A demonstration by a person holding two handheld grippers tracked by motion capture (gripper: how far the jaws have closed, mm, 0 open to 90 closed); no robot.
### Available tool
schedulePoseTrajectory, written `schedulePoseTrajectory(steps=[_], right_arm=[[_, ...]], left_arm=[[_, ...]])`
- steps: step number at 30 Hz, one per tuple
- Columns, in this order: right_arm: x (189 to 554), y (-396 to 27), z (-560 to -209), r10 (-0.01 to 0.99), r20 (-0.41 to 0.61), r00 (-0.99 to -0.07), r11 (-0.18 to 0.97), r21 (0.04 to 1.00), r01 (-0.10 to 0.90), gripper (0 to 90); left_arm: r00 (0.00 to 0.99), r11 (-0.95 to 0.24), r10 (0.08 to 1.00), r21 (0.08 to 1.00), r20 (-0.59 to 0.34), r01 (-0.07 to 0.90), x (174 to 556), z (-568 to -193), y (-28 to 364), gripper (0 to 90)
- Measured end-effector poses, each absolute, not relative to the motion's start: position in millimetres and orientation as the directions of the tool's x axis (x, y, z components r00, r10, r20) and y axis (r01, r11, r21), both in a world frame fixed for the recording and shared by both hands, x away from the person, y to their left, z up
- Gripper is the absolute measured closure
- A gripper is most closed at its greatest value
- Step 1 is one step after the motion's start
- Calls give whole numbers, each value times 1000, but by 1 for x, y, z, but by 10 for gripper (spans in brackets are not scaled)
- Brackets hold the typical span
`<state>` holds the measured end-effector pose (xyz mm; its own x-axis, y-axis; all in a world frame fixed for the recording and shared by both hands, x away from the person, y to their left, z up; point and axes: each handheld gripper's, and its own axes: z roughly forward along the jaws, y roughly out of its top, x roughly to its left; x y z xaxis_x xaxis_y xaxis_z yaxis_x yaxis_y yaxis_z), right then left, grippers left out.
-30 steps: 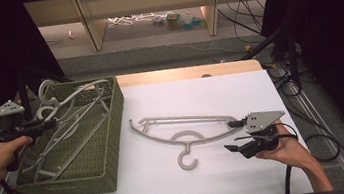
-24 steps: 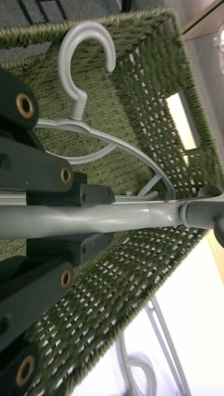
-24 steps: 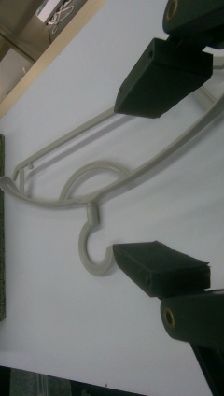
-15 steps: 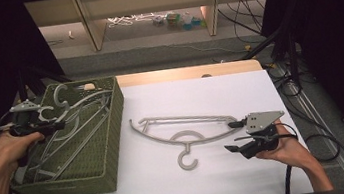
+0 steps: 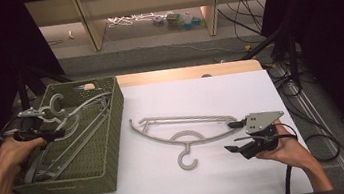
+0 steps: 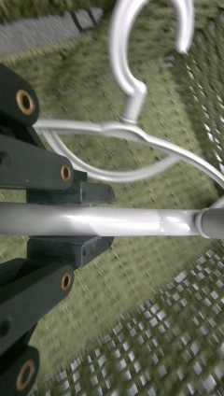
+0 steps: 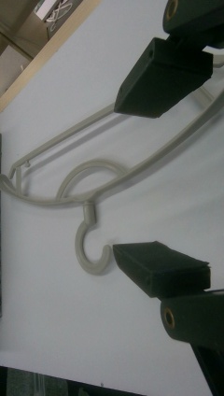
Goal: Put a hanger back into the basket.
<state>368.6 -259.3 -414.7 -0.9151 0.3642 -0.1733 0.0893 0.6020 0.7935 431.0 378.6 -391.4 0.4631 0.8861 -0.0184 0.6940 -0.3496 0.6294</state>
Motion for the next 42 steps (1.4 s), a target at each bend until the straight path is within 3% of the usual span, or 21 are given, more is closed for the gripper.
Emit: schedulePoseTrajectory(steps=[9, 18, 23, 37, 42], right_arm=[[369, -258, -415, 364, -172, -915, 604, 792, 91, 275], [369, -260, -414, 373, -175, -911, 597, 797, 91, 267], [369, -259, -415, 365, -174, -915, 603, 792, 90, 267], [370, -258, -416, 371, -173, -913, 600, 794, 94, 266], [370, -258, -417, 367, -174, -914, 605, 791, 92, 266]], left_arm=[[424, -315, 905, 640, -19, 701, 434, -398, 382, 754], [346, -307, 936, 614, 59, 727, 439, -401, 388, 623], [311, -270, 949, 607, 39, 747, 435, -394, 395, 528], [272, -158, 962, 801, -6, 578, 386, -345, 388, 368], [327, -176, 945, 830, -9, 529, 363, -330, 368, 317]])
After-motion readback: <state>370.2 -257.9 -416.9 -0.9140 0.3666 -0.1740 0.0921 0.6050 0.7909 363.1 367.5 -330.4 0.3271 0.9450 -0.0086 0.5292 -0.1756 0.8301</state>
